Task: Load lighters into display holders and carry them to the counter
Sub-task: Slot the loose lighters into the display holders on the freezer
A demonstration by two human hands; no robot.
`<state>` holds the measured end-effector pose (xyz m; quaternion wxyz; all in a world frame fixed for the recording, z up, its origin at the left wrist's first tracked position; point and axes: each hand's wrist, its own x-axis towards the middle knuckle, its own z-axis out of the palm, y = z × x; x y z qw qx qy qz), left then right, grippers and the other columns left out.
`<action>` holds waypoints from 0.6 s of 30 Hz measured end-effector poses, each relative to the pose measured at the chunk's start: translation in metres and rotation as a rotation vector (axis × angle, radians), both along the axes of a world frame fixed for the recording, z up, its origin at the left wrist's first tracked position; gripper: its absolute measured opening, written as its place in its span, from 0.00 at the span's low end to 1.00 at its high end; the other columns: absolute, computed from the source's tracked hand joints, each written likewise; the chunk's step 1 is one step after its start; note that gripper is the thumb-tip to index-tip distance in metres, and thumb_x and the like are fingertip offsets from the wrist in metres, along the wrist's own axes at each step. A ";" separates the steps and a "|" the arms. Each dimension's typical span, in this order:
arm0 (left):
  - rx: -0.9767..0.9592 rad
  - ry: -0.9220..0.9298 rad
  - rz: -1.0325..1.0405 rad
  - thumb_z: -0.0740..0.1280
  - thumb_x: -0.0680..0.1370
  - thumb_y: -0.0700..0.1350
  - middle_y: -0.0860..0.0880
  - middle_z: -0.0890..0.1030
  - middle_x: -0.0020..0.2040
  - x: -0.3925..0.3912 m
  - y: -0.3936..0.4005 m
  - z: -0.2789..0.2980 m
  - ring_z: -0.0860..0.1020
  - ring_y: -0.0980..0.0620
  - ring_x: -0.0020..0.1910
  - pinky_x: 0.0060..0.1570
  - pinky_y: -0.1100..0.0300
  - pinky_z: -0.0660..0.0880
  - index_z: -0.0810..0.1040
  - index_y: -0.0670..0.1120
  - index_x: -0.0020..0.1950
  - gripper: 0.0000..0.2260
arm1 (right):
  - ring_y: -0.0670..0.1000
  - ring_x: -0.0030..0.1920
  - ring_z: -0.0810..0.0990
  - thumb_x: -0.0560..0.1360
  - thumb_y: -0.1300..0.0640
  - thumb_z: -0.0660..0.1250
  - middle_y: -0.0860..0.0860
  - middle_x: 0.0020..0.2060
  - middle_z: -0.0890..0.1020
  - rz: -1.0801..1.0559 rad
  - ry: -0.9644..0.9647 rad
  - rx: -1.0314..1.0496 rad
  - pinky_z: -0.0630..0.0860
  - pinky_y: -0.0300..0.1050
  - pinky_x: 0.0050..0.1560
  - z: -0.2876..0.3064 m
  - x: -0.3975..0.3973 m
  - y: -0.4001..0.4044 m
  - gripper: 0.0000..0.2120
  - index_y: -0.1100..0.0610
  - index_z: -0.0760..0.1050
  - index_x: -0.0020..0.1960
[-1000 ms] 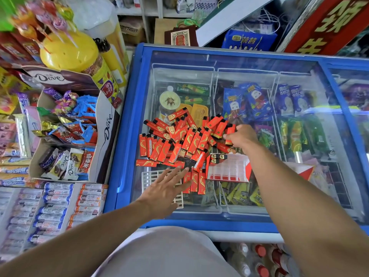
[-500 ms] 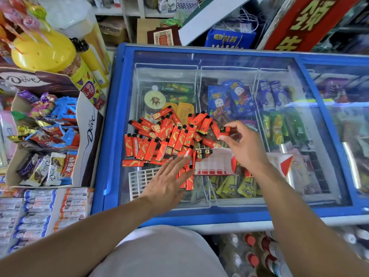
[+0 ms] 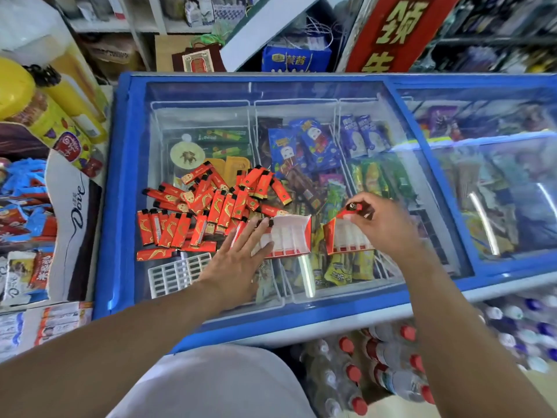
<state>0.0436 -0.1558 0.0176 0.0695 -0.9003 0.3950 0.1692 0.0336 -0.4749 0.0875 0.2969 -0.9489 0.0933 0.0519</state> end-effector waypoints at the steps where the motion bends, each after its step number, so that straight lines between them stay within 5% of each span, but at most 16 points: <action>1: 0.014 0.011 -0.005 0.59 0.80 0.59 0.42 0.20 0.74 0.000 0.000 0.001 0.21 0.42 0.73 0.77 0.38 0.40 0.44 0.51 0.83 0.36 | 0.40 0.43 0.80 0.74 0.51 0.74 0.39 0.43 0.83 -0.014 -0.010 0.015 0.77 0.42 0.47 0.001 0.000 -0.004 0.08 0.46 0.78 0.52; 5: 0.026 0.059 0.012 0.62 0.78 0.58 0.42 0.21 0.74 0.003 -0.002 0.005 0.21 0.43 0.73 0.78 0.38 0.43 0.55 0.54 0.81 0.34 | 0.43 0.44 0.80 0.74 0.52 0.75 0.38 0.41 0.82 0.021 0.081 -0.085 0.76 0.45 0.46 0.000 0.001 -0.016 0.07 0.43 0.78 0.47; 11: 0.035 0.101 0.031 0.64 0.76 0.58 0.45 0.19 0.74 0.002 -0.007 0.007 0.20 0.43 0.72 0.77 0.36 0.48 0.58 0.56 0.80 0.34 | 0.43 0.44 0.82 0.76 0.49 0.73 0.39 0.46 0.84 0.058 0.111 -0.124 0.81 0.51 0.49 -0.035 -0.001 -0.008 0.08 0.41 0.81 0.54; 18: 0.050 0.131 0.038 0.64 0.75 0.59 0.46 0.18 0.73 0.005 -0.006 0.011 0.20 0.44 0.73 0.77 0.34 0.48 0.65 0.56 0.76 0.29 | 0.42 0.36 0.80 0.78 0.46 0.69 0.44 0.48 0.85 -0.023 0.070 -0.211 0.76 0.38 0.37 -0.051 -0.011 0.003 0.14 0.43 0.79 0.62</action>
